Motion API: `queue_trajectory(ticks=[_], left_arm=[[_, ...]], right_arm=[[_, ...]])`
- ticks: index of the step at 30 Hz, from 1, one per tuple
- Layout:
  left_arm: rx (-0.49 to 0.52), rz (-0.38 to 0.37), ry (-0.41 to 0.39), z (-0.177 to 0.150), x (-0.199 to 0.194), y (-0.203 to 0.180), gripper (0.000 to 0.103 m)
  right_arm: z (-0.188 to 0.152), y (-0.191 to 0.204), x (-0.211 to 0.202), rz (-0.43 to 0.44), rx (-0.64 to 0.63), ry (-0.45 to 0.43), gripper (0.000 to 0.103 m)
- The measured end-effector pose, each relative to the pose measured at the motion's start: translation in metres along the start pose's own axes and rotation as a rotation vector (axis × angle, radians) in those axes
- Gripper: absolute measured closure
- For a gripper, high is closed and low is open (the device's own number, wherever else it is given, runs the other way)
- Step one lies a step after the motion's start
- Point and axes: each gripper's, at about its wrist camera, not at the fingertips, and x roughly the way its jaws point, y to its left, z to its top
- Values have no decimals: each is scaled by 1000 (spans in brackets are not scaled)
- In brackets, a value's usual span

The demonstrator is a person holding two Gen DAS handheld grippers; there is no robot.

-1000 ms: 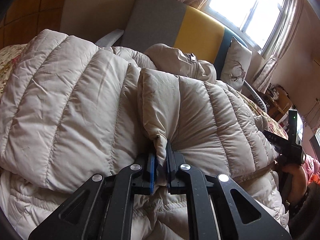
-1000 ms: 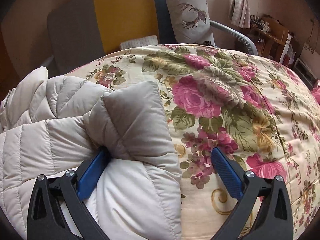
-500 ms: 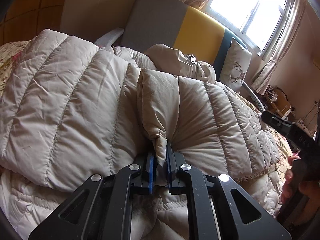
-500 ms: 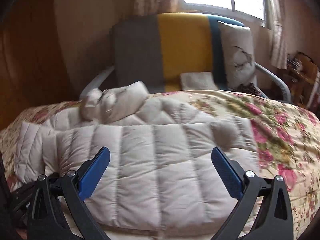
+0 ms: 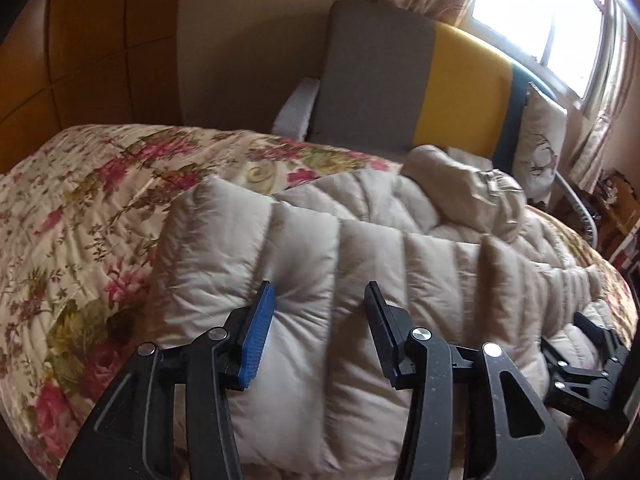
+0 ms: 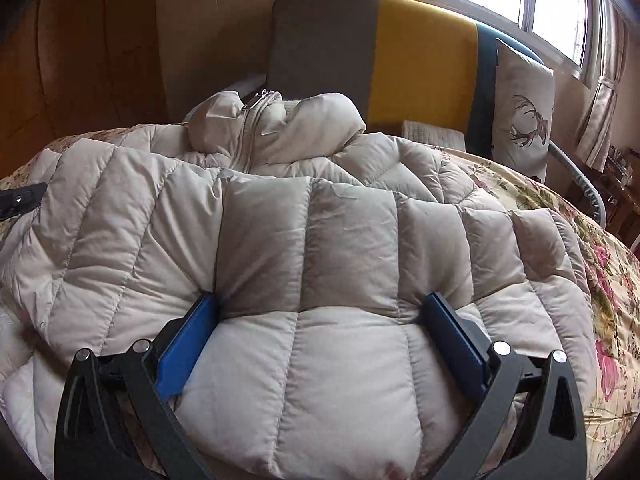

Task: Fold large clothes
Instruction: 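Grasp the jacket side edge with both tools and lift it toward the middle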

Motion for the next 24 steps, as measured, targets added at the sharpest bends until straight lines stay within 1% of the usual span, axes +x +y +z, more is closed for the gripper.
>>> queue_trajectory(ticks=[1,2,3,4,7,10,11,13,14,15,17,18,19,20,22,24], left_arm=[[-10,-2,11,-1,11,7,57],[-19,-29,15,-4,19,13,57],[-23,-52,10,-9,28,17,57],[-18,-53,1,-13,31,16,57],[-3,-42,-3,-17,36,13,57],[-36,-82,-1,-15,31,21,56],[-48,-92,0,-15,27,21,52],[-87,-103,5,-16,8,22,37],[-107,-114,-2,-20,-3,23,24],[-124,-128,-14,-24,-17,24,17],[-127,-154,-30,-35,-40,24,14],[-118,-164,-34,-39,-49,24,14],[-95,-174,-41,-46,-62,24,13],[-74,-174,-48,-52,-72,24,12],[-30,-149,-60,-67,-90,28,12],[-5,-142,-60,-80,-104,34,12]], right_arm=[[-1,0,-1,0,-1,-1,2],[-1,-1,-1,1,-1,-1,2],[-1,-1,0,2,0,-2,2],[-1,-2,1,4,1,-1,2],[-2,1,5,7,5,6,2],[-2,0,6,8,7,10,2],[-2,0,6,9,7,12,2],[-1,0,7,13,8,19,2],[-1,-1,7,18,10,26,2],[0,-2,7,26,14,34,2],[9,-6,7,42,2,76,2],[13,-8,2,50,-13,97,2],[17,-11,-6,55,-7,97,2],[18,-17,-17,69,16,79,2],[17,-29,-42,113,64,32,2],[12,-43,-66,128,90,7,2]])
